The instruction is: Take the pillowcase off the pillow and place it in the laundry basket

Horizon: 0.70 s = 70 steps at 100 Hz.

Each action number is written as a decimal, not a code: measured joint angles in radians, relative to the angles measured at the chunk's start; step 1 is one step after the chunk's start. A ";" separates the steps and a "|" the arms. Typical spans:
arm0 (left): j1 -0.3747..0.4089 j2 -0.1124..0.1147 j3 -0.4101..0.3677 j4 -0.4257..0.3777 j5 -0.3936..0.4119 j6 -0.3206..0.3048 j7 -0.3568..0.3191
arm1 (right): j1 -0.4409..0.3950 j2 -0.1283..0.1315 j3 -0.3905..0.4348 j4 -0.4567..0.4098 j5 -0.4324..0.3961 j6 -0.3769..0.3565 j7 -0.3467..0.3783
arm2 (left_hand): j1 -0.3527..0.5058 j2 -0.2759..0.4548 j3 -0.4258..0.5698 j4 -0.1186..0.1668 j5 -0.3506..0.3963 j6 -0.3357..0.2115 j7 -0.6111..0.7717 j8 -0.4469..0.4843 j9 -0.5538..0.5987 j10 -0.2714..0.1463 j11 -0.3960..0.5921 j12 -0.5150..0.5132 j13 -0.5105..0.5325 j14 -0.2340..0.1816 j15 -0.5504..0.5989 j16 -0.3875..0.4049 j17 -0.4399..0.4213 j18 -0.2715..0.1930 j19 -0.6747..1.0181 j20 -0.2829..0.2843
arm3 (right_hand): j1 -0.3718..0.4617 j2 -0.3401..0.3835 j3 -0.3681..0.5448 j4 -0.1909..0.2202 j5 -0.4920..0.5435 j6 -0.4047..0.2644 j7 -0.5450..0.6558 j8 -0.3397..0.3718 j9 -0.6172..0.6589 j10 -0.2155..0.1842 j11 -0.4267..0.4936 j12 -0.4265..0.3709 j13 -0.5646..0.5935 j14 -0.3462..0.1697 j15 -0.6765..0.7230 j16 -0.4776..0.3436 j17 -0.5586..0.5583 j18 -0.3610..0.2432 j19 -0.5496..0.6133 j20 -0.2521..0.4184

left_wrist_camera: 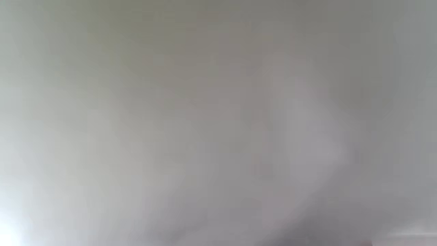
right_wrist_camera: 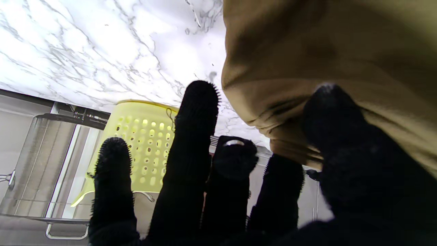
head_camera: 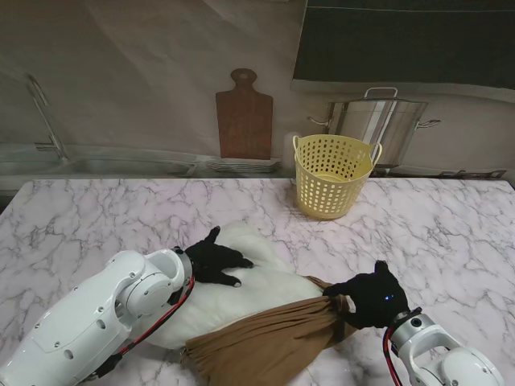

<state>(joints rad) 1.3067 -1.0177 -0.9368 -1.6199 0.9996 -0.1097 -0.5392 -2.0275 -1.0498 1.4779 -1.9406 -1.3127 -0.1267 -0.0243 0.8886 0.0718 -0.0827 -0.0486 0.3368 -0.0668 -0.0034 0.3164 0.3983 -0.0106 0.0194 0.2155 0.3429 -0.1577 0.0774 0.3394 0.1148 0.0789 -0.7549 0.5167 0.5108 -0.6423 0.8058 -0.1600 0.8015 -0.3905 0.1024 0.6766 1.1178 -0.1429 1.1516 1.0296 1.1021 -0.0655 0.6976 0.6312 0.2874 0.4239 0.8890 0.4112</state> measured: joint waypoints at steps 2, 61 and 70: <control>0.003 0.000 -0.004 -0.001 0.002 0.000 0.000 | 0.004 0.000 -0.001 0.000 0.006 0.000 0.013 | 0.000 0.000 0.000 0.000 0.000 0.000 0.000 0.000 0.000 0.000 0.000 0.000 0.000 0.000 0.000 0.000 0.000 0.000 0.000 0.000 | 0.000 0.000 0.000 0.000 0.000 0.000 -0.001 -0.001 0.000 0.000 -0.003 0.000 0.000 0.001 -0.003 0.000 -0.003 0.000 0.000 -0.004; 0.015 0.006 -0.021 -0.003 0.016 0.022 -0.003 | -0.021 0.009 0.049 -0.026 0.283 -0.101 0.110 | -0.001 -0.003 -0.010 -0.009 0.000 0.000 0.000 0.000 0.000 -0.017 0.000 0.000 0.000 -0.018 0.000 0.000 0.000 0.000 0.000 0.000 | -0.014 0.212 -0.246 0.032 0.027 0.033 -0.158 -0.075 -0.247 0.124 -0.631 -0.441 -0.286 0.106 -0.354 -0.133 -0.126 0.001 -0.131 -0.045; 0.015 0.008 -0.024 -0.005 0.011 0.021 -0.004 | 0.000 -0.001 0.028 0.002 0.394 -0.100 0.124 | -0.001 -0.004 -0.010 -0.009 0.000 0.003 0.000 0.000 0.000 -0.017 0.000 0.000 0.000 -0.018 0.002 0.000 0.000 0.000 0.000 0.000 | -0.014 0.154 -0.207 0.032 -0.011 0.111 0.071 0.043 -0.187 0.130 -0.631 -0.454 -0.235 0.120 -0.361 -0.139 -0.117 0.001 -0.134 -0.045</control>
<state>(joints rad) 1.3218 -1.0100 -0.9609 -1.6251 1.0106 -0.0886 -0.5430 -2.0274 -1.0505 1.5058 -1.9386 -0.9187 -0.2271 0.1000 0.8881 0.0681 -0.0924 -0.0581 0.3368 -0.0633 -0.0033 0.3164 0.3983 -0.0277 0.0195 0.2155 0.3429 -0.1756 0.0796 0.3394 0.1148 0.0788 -0.7549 0.5167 0.4972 -0.4881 0.5988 -0.1281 0.7900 -0.2798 0.1738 0.7201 0.9308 -0.0128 0.5205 0.5753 0.8669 0.0548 0.3363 0.4920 0.1707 0.4250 0.7550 0.3658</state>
